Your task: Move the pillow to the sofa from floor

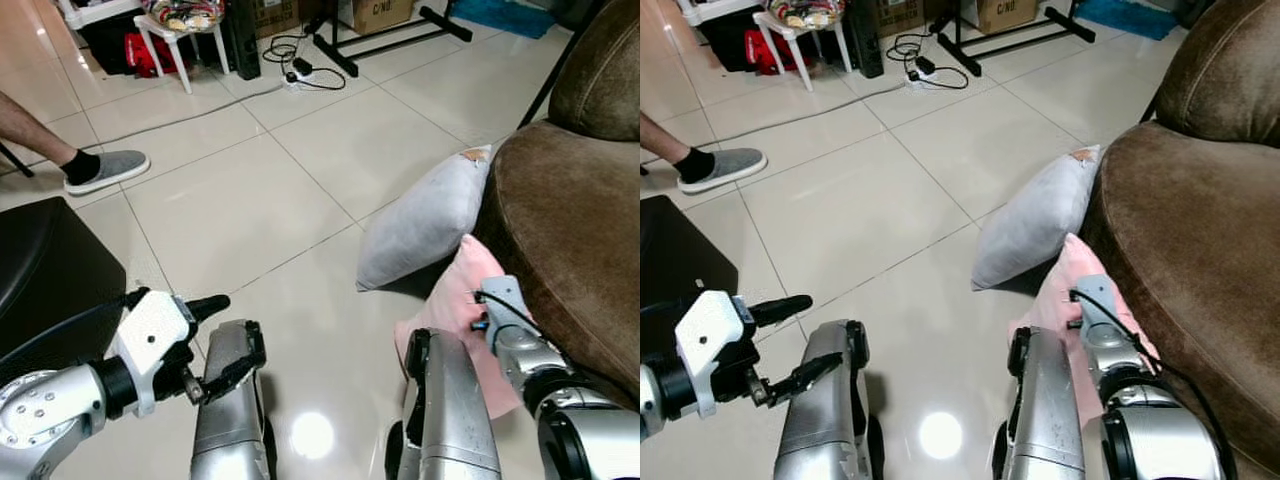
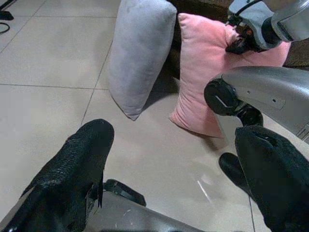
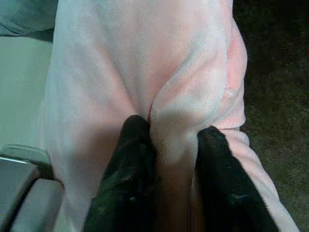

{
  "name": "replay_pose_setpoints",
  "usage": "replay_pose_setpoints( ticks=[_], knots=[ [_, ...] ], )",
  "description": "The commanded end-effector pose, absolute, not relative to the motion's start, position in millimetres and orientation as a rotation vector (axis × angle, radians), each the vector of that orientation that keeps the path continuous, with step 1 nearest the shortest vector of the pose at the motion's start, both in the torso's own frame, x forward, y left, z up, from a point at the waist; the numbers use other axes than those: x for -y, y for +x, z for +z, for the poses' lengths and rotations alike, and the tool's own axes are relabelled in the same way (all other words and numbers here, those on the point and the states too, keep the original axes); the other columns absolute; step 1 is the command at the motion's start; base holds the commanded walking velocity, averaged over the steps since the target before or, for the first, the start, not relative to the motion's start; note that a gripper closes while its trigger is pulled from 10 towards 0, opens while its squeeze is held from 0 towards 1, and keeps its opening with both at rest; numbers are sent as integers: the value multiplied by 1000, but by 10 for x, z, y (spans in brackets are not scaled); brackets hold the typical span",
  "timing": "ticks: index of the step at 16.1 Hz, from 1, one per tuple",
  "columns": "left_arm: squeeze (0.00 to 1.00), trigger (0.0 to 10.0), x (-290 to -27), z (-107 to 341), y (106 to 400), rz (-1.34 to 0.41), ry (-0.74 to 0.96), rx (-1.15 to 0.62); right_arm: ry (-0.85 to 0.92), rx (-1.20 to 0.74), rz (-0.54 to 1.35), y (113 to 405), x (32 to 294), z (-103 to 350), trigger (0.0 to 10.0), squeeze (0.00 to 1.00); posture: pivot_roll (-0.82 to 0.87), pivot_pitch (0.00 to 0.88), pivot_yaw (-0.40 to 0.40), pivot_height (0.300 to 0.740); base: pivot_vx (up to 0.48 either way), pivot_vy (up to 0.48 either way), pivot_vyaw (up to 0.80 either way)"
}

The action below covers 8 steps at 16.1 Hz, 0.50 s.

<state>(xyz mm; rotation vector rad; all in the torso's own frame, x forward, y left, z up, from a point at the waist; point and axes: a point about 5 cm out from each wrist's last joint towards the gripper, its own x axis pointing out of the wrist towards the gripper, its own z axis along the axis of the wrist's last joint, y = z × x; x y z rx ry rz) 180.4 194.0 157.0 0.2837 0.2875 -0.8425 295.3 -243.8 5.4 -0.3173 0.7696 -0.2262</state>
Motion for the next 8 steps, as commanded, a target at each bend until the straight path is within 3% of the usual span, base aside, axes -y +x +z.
replay_pose_setpoints(
  ticks=[1, 8],
  knots=[
    [0, 10000, -1941, 1552, 1801, -853, 290, -303, -305, -793, -206, 2946, 2389, 27, 0, 0, 252, 73, 21, 447, 0, 0, 0],
    [0, 10000, -1906, 1497, 1910, -850, 296, -278, -290, -800, -140, 2946, 2232, -23, 0, 0, 246, 0, -2, 447, 0, 0, 0]
  ],
)
